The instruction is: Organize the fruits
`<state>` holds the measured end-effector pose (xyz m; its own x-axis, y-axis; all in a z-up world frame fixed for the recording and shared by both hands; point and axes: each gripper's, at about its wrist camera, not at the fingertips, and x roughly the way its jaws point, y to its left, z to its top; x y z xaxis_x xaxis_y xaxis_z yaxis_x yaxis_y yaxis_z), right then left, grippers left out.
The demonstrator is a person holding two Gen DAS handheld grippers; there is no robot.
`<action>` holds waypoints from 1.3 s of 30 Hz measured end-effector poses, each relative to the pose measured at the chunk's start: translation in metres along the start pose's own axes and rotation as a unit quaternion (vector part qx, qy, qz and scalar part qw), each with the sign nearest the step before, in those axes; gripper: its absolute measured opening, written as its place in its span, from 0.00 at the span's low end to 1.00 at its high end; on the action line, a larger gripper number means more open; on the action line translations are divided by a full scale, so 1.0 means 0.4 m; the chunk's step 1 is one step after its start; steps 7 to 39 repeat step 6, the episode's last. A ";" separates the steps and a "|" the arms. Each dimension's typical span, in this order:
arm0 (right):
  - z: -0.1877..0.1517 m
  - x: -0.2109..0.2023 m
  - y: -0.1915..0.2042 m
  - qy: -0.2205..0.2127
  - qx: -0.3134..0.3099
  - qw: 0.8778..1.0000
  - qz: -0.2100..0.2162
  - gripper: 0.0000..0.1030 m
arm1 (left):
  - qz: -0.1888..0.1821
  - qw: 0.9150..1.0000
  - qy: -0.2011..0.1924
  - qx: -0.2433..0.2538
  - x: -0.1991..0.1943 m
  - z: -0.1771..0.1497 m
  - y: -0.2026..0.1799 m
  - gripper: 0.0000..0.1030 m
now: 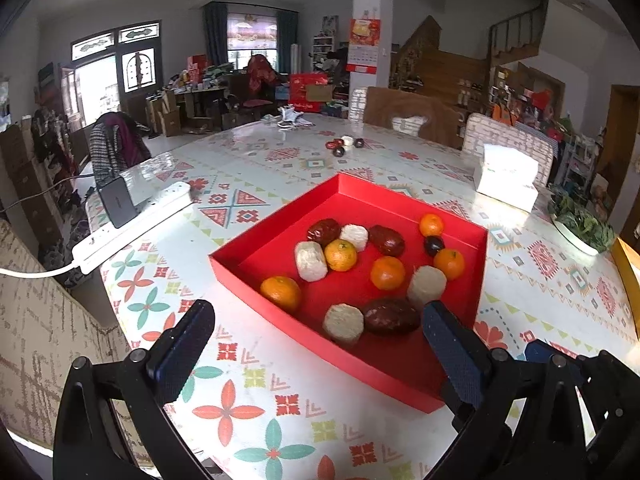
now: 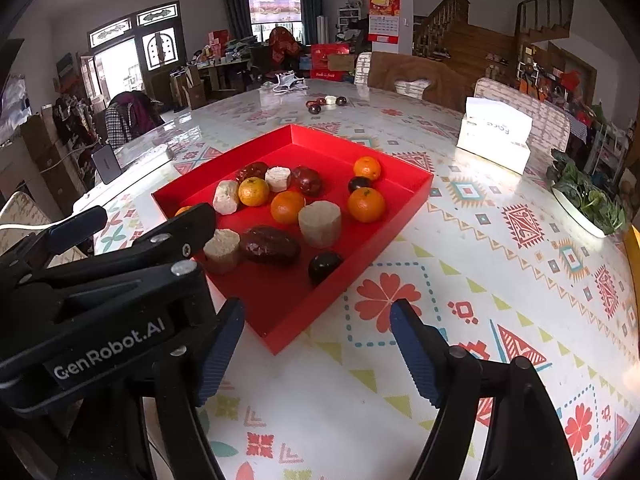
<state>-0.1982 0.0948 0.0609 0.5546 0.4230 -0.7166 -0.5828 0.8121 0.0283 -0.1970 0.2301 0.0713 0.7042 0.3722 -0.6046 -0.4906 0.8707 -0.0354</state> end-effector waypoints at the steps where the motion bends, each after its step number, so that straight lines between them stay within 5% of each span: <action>1: 0.002 0.000 0.001 0.000 0.000 1.000 0.001 0.78 | 0.001 1.000 0.000 -0.002 -0.001 0.002 0.002 1.00; 39: 0.006 -0.002 -0.003 -0.002 0.005 1.000 0.006 0.78 | 0.008 1.000 0.005 0.003 -0.013 0.009 0.000 1.00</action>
